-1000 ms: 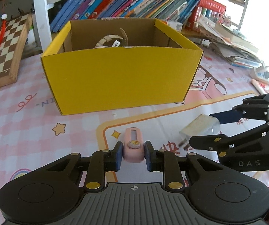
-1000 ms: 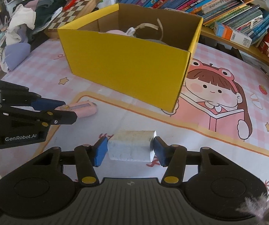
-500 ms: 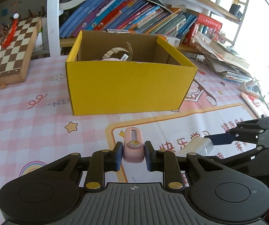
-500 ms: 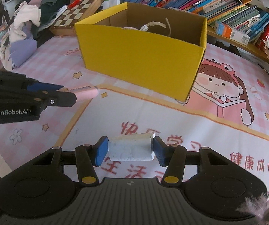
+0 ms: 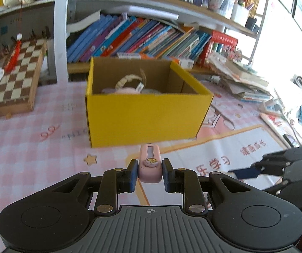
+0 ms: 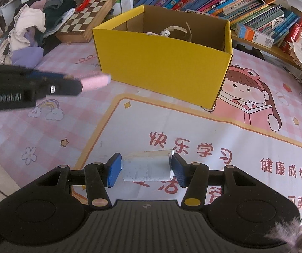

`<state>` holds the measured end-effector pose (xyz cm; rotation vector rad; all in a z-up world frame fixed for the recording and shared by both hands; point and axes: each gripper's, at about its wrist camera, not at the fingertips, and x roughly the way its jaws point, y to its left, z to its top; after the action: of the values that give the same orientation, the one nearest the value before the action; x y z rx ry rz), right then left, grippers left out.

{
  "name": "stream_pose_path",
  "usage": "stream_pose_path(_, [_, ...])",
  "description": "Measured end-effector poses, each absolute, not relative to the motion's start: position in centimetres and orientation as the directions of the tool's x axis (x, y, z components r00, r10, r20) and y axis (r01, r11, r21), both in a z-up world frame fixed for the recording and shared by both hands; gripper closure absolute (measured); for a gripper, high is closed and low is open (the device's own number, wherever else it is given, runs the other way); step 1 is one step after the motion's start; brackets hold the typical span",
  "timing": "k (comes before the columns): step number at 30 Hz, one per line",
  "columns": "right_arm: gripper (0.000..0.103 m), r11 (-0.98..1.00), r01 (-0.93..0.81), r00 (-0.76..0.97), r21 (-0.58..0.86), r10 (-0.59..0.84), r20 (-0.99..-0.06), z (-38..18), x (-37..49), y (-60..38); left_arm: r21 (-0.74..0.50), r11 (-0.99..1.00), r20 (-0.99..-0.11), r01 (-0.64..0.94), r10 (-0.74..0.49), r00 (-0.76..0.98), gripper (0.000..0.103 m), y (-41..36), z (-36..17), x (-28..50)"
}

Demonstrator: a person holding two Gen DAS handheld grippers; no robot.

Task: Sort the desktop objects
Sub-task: 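Lift the pink stapler with the left tool while the right tool carries the charger toward the box, then open the left tool to drop the pink stapler while the right tool releases the charger into the box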

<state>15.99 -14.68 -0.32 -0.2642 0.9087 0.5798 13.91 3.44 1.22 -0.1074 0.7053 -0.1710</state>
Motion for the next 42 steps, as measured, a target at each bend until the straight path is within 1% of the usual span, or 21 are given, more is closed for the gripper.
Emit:
stream_pose_path(8, [0.053,0.832,-0.554,0.493,0.040,0.367,-0.789,1.4,16.3,-14.7,-0.159,0.973,-0.574,0.166,-0.229,0.786,0.080,3.7,3.5,14.8])
stream_pose_path(17, [0.053,0.822,-0.568,0.561,0.022,0.407,-0.721,6.0,19.1,-15.0,-0.114,0.972,-0.494,0.205,-0.235,0.837,0.080,3.0,6.5,16.5])
stream_pose_path(24, [0.053,0.795,-0.605,0.622,-0.052,0.431,-0.654,9.7,22.9,-14.5,-0.061,0.976,-0.441,0.207,-0.213,0.872,0.080,2.4,8.3,19.3])
stream_pose_path(26, [0.053,0.786,-0.613,0.636,-0.077,0.434,-0.638,10.4,24.2,-14.1,-0.064,0.979,-0.435,0.196,-0.204,0.877,0.080,2.6,8.6,20.2])
stream_pose_path(33, [0.053,0.769,-0.624,0.664,-0.139,0.428,-0.614,11.2,29.3,-13.0,-0.049,0.987,-0.442,0.154,-0.160,0.883,0.080,3.1,8.4,24.0])
stream_pose_path(42, [0.053,0.732,-0.661,0.615,-0.168,0.400,-0.680,7.8,35.3,-11.1,-0.049,0.993,-0.515,0.107,-0.117,0.849,0.080,3.6,5.7,28.1])
